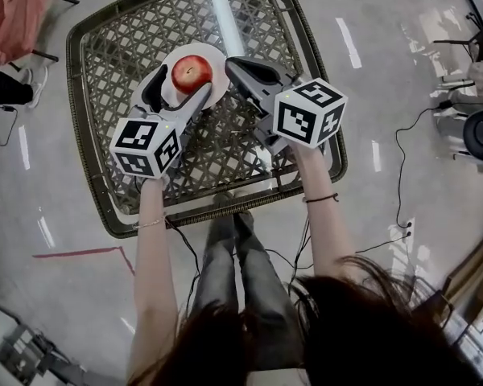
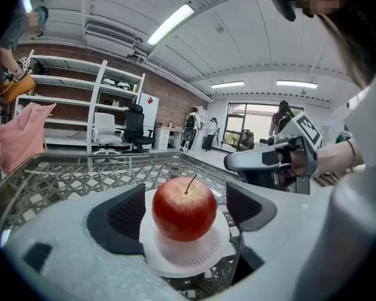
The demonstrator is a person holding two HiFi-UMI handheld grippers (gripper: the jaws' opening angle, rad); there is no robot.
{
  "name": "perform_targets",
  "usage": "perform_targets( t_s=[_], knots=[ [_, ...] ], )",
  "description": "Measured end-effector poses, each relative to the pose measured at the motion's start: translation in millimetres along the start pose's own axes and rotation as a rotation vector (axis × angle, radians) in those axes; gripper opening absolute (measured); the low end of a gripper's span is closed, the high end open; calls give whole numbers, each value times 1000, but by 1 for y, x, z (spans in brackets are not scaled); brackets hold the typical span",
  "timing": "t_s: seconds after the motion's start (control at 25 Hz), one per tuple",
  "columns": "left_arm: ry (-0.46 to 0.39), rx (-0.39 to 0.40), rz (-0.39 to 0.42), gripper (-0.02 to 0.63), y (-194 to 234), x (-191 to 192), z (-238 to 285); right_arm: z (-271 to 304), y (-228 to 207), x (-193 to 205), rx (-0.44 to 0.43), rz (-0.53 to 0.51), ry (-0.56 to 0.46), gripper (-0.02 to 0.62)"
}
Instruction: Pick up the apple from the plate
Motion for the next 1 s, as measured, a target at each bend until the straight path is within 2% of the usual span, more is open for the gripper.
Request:
perform_targets(
  t_s=[0.16, 0.52, 1.0],
  knots=[
    [19, 22, -1, 420, 2, 5, 9, 2, -3, 2, 3, -10, 7, 9],
    [62, 35, 28, 425, 3, 11, 20, 3, -9, 4, 19, -16, 15, 9],
    [127, 33, 115, 420, 1, 15, 26, -3, -12, 3, 42, -11, -2, 9]
  ],
)
Point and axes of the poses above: the fingertips, and each gripper's own axes: z forward along the fingers, y to its left, x out of its underside, the point moved 7 cm from there along -z, backward along the fingers, and after that the axes turned 11 degrees about -y, right-handed, at the moved point
